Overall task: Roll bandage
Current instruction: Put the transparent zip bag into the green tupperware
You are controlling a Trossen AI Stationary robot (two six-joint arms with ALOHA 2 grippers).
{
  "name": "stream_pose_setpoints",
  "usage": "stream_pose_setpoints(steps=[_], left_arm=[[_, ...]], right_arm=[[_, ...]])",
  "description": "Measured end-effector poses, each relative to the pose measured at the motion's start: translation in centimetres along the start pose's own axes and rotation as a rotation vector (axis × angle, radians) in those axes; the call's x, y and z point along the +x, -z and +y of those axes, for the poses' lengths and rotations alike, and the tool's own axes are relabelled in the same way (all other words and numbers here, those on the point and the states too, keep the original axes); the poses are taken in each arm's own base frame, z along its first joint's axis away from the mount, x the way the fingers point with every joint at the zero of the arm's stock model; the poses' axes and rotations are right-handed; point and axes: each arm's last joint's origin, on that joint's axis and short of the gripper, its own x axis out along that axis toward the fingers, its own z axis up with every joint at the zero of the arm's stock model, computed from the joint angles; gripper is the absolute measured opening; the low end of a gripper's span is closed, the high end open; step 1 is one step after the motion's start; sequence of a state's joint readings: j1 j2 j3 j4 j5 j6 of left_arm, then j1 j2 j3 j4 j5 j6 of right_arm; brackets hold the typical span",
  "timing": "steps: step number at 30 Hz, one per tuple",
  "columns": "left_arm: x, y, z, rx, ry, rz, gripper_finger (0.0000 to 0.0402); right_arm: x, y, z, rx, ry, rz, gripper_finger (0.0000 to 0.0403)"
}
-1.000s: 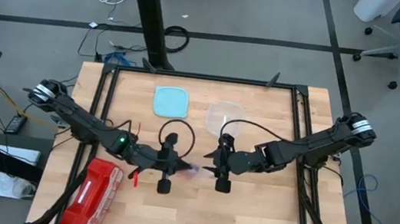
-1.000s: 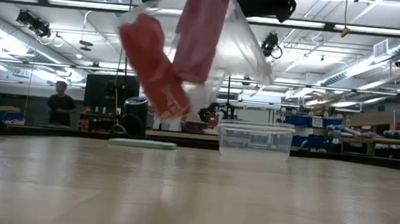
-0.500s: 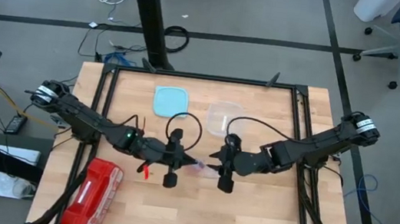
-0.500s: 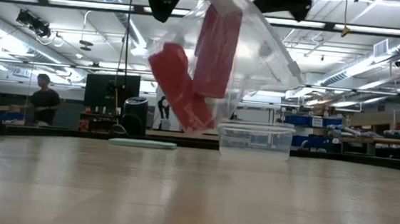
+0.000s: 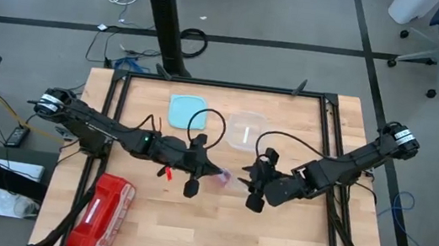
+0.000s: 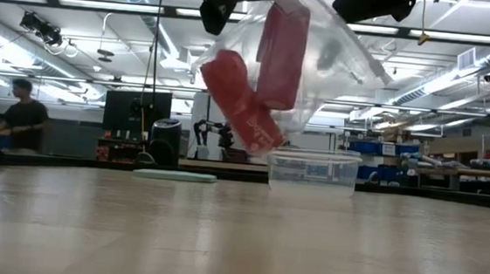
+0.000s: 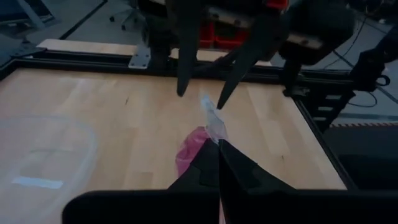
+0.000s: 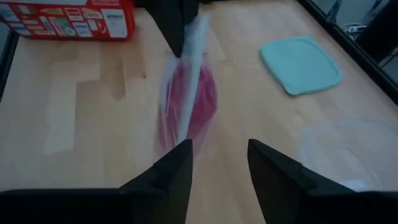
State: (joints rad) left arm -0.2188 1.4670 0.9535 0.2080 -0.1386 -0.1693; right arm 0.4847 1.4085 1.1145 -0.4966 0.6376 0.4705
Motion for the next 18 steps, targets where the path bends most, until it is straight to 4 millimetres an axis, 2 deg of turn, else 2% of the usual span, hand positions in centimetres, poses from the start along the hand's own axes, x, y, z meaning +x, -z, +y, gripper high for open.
stream_pose_setpoints(steps=[4, 9, 18], left_arm=[[0.0, -0.1, 0.0, -0.04, 0.003, -0.013, 0.0], [-0.1, 0.0, -0.4, -0.05, 0.004, -0.01, 0.0], [-0.4, 0.2, -1.9, 0.018, -0.085, -0.028, 0.0]], right_arm=[[-0.2, 0.0, 0.0, 0.006, -0.01, 0.001, 0.0152], [-0.1, -0.1, 0.2, 0.02, -0.104, 0.034, 0.0156], [0.3, -0.5, -0.3, -0.005, -0.085, 0.016, 0.0169]])
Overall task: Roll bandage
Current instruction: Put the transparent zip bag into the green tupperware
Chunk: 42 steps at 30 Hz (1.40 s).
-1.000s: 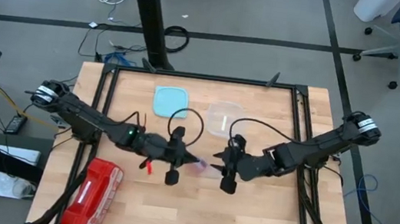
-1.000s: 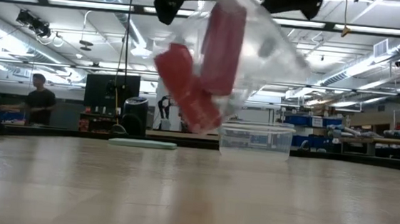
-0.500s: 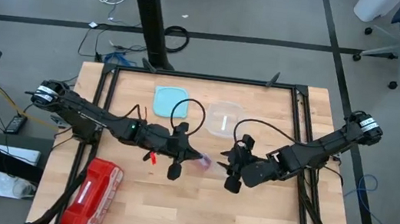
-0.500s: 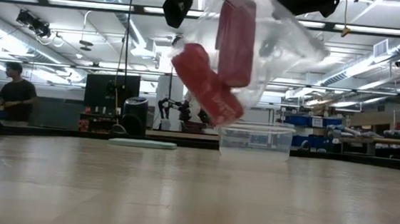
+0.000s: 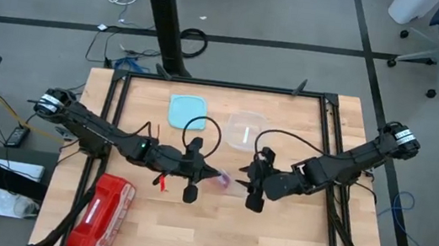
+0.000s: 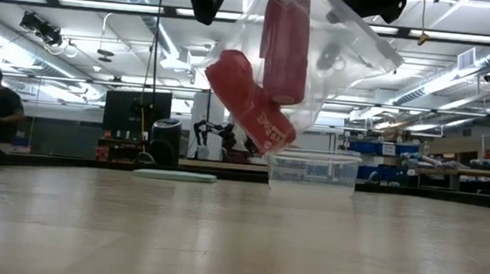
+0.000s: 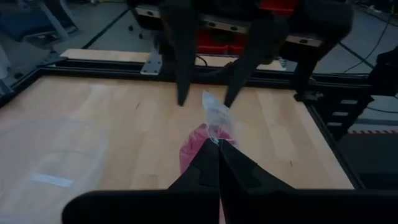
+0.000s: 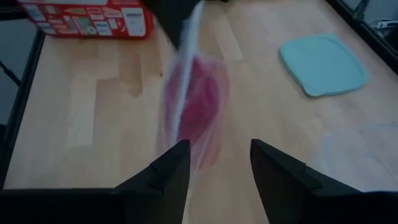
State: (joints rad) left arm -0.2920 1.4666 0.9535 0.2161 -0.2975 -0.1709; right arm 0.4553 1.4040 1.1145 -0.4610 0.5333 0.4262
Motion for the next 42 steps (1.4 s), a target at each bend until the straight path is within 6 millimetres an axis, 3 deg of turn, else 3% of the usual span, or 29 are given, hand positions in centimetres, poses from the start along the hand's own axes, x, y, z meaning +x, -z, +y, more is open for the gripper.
stream_pose_setpoints(steps=[25, 42], left_arm=[[0.2, -0.1, 0.7, -0.016, -0.003, 0.001, 0.0], [0.2, -0.1, 0.7, -0.03, -0.01, 0.002, 0.0]], right_arm=[[0.0, -1.3, 0.5, 0.051, -0.085, -0.102, 0.0167], [0.3, -1.2, 0.1, 0.063, -0.113, -0.063, 0.0167]])
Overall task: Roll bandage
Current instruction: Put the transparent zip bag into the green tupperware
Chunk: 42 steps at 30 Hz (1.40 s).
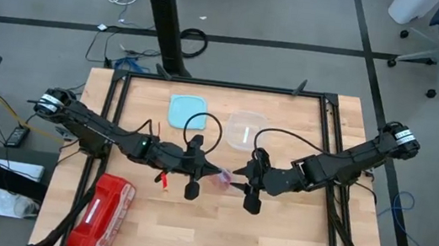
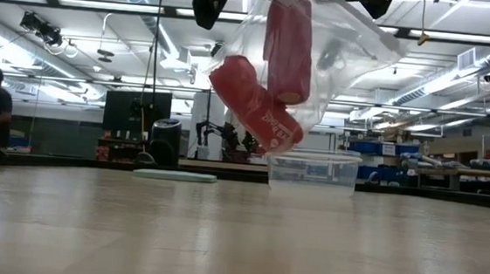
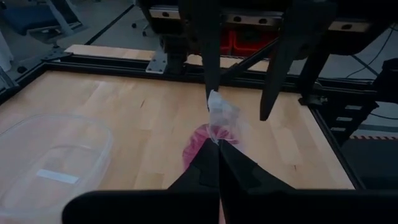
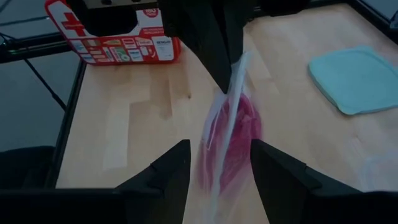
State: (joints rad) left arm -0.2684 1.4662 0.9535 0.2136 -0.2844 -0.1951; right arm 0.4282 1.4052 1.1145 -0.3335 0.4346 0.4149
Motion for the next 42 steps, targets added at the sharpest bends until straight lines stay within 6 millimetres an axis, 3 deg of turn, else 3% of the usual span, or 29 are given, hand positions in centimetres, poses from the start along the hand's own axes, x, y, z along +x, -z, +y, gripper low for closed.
stream_pose_setpoints(steps=[4, 14, 26, 29, 33, 42], left_arm=[[0.0, 0.0, 0.0, 0.001, 0.0, 0.002, 0.0], [0.0, 0.1, 0.0, 0.005, -0.001, 0.007, 0.0], [0.0, 0.3, 0.1, 0.016, -0.005, 0.028, 0.0], [0.0, 0.3, 0.0, 0.041, -0.004, 0.029, 0.0003], [-0.1, 0.3, -0.3, 0.073, -0.011, 0.018, 0.0037], [-0.5, -0.1, 0.0, 0.074, -0.136, -0.009, 0.0169]], right_arm=[[0.0, 0.0, 0.0, 0.001, 0.008, -0.005, 0.0167], [2.6, 1.2, -0.1, -0.08, 0.102, 0.045, 0.0156], [2.6, 1.4, -0.3, -0.136, 0.107, 0.079, 0.0017], [2.6, 1.4, -0.3, -0.145, 0.101, 0.077, 0.0009], [2.6, 1.3, -0.4, -0.135, 0.086, 0.082, 0.0011], [2.7, 1.4, -0.6, -0.137, 0.089, 0.097, 0.0004]])
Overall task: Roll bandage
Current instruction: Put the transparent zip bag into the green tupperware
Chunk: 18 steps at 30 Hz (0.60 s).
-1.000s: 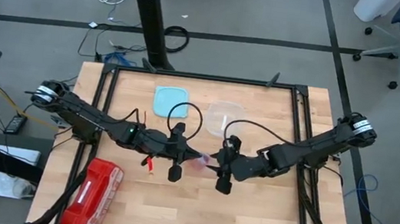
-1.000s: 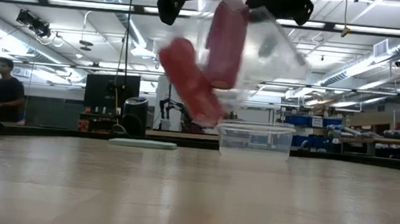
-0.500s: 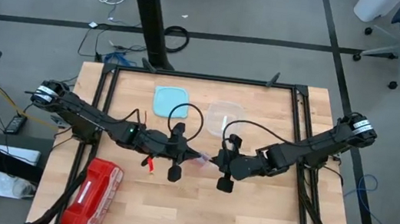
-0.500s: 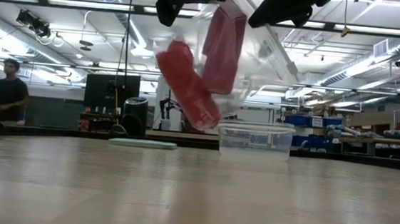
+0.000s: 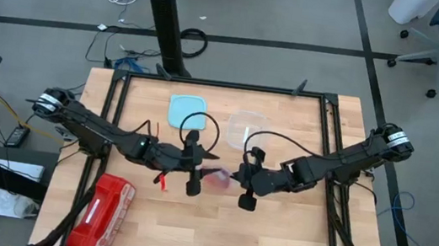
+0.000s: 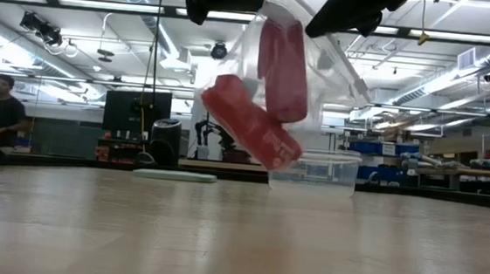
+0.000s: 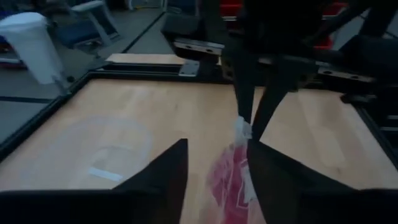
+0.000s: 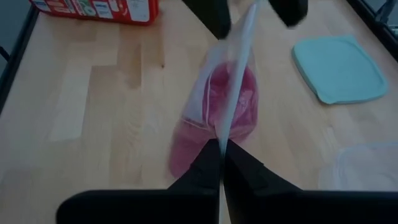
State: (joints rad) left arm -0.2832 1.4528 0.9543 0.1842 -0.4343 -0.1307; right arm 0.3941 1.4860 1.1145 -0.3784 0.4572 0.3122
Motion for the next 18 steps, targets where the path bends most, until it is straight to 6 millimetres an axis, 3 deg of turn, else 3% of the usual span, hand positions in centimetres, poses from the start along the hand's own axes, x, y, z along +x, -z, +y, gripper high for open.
stream_pose_setpoints(steps=[9, 18], left_arm=[[-2.0, -1.4, 1.0, 0.039, -0.158, -0.037, 0.0188], [-2.1, -1.0, 1.0, 0.011, -0.163, -0.004, 0.0187]], right_arm=[[-1.9, -1.2, -1.6, -0.041, 0.158, 0.085, 0.0002], [-3.9, -3.5, -4.6, -0.103, 0.365, 0.175, 0.0002]])
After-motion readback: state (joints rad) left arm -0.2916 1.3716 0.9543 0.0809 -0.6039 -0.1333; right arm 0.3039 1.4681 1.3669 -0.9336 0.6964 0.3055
